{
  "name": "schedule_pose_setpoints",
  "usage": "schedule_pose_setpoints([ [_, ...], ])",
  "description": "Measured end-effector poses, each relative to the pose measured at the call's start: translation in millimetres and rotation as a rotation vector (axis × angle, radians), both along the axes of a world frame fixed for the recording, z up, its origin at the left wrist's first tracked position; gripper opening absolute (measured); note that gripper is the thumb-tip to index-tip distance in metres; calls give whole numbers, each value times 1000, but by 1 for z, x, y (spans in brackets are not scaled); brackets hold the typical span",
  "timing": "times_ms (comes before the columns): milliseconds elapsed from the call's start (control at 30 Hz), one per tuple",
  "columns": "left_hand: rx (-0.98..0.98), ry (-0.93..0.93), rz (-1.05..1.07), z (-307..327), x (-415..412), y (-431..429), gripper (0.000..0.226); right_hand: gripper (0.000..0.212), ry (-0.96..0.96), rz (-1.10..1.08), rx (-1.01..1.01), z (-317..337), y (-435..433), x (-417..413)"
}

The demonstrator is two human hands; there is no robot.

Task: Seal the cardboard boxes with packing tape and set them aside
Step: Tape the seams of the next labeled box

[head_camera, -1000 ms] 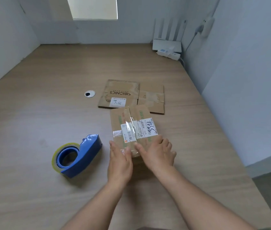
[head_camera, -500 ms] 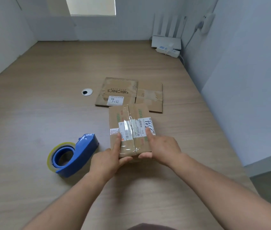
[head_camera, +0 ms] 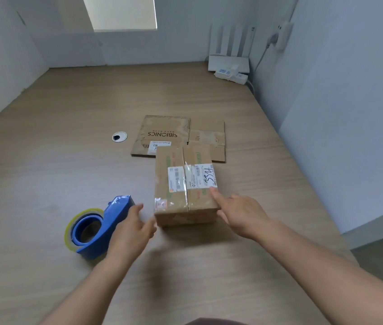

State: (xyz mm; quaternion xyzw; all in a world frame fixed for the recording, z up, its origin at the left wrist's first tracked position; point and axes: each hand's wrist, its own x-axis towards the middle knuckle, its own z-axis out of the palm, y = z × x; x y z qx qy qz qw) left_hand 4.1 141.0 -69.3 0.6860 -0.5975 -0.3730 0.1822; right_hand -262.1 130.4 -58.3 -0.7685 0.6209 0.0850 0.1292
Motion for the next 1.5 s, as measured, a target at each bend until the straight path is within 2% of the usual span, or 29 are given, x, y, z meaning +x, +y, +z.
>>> schedule_pose_setpoints([
  [33, -6, 28, 94, 0, -2, 4, 29, 52, -51, -101, -52, -5, 4, 4],
  [67, -4, -7, 110, 1, -5, 6, 23, 42, -117, -200, -86, -10, 8, 7],
  [133, -7, -80, 100, 4, -10, 9, 26, 28, -211, -331, -91, -20, 14, 14],
  [167, -25, -69, 127, 5, -12, 7, 32, 28, -254, -382, -96, -24, 14, 17],
  [233, -47, 12, 172, 8, -14, 2, 47, 46, -396, -439, -115, -25, 13, 18],
  [300, -34, 63, 144, 7, -17, -3, 49, 60, -468, -354, -131, -22, 9, 18],
  [400, -72, -53, 58, 3, -20, -4, 35, 59, -350, -132, -107, -21, 3, 14],
  [500, -115, -169, 10, 2, -16, -8, 28, 58, -290, -6, -70, -21, -3, 5],
  [700, -111, -581, -281, 5, -8, -27, 18, 54, -235, 69, -2, -10, -14, 4],
  [767, -100, -645, -338, 7, -8, -29, 19, 48, -226, 48, -16, -10, -17, 8],
  [967, -102, -568, -349, 3, -3, -41, 10, 44, -196, 75, -32, -9, -19, 6],
  [1167, -115, -608, -335, 6, -7, -43, 16, 38, -160, 73, -34, -7, -17, 11],
  [1233, -101, -576, -354, 9, -11, -37, 22, 50, -134, -26, -45, -6, -13, 16],
  [1333, -35, -377, -518, 14, -31, -9, 41, 74, -232, -420, -85, -3, -9, 22],
  [1400, -34, -282, -579, 16, -46, 10, 40, 82, -270, -580, -79, -3, -12, 15],
  [1433, -81, -252, -526, 19, -50, 13, 38, 86, -278, -597, -58, -4, -13, 8],
  [1500, -182, -158, -288, 25, -50, 5, 39, 91, -351, -557, -10, -4, -14, -9],
])
